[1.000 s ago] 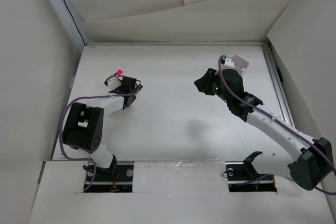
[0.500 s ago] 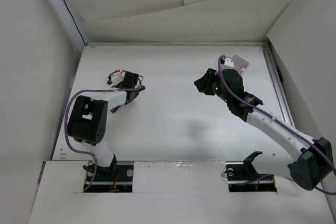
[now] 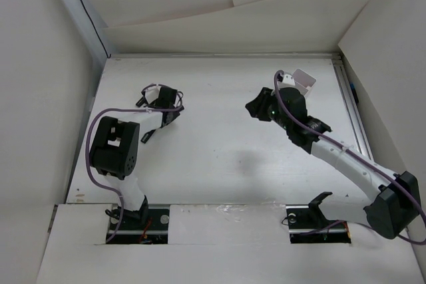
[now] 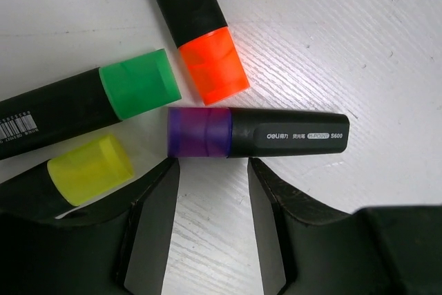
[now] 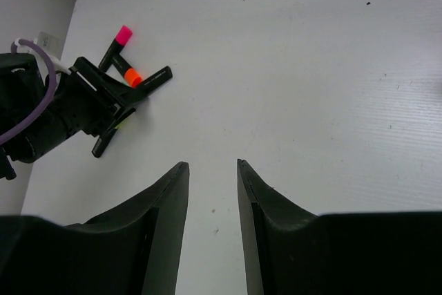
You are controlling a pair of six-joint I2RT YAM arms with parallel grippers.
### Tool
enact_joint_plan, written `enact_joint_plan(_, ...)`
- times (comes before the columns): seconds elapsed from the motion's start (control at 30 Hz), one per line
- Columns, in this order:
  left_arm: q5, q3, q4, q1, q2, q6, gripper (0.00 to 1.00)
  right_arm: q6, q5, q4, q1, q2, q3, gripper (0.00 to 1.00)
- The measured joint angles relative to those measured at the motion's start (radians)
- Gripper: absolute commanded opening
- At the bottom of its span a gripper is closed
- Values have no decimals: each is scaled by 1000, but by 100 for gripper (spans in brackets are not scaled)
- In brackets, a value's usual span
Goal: Sort the stationery into containers
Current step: Move the stationery to the center of the board.
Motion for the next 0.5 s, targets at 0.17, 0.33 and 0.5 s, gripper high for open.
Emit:
enact_joint_plan(0.17, -21, -19, -1, 0, -17, -10, 41, 0, 0, 0, 0, 0, -2, 40)
enact_joint_plan(0.33, -58, -66, -9, 0, -77, -21, 41, 0, 1, 0, 0, 0, -10, 40)
enact_joint_plan(0.5, -82, -65, -7, 2, -82, -24, 41, 0, 0, 0, 3, 0, -12, 40)
